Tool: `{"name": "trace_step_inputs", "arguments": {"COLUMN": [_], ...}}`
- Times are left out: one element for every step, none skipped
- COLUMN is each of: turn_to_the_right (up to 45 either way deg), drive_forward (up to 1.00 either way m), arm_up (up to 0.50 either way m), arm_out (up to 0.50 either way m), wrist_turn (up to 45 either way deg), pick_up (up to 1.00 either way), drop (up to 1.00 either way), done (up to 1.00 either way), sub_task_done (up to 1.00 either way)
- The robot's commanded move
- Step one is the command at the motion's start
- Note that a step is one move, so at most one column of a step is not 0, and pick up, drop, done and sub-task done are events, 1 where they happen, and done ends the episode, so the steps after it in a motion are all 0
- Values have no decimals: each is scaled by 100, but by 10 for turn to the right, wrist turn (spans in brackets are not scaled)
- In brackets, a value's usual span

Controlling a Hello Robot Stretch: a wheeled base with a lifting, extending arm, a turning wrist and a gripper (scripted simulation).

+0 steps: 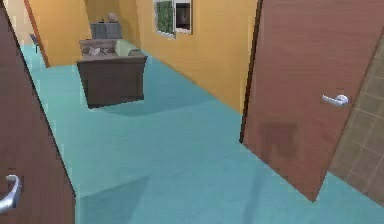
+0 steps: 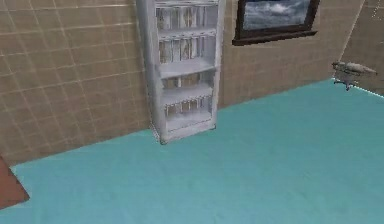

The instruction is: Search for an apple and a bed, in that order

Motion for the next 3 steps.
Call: {"name": "trace_step_inputs", "arguments": {"turn_to_the_right": [-30,0,-90], "drive_forward": [0,100,0], "arm_up": [0,0,0], "arm_out": [0,0,0], "wrist_turn": [0,0,0], "pick_up": [0,0,0], "drop": [0,0,0], "done": [0,0,0], "sub_task_done": [0,0,0]}}
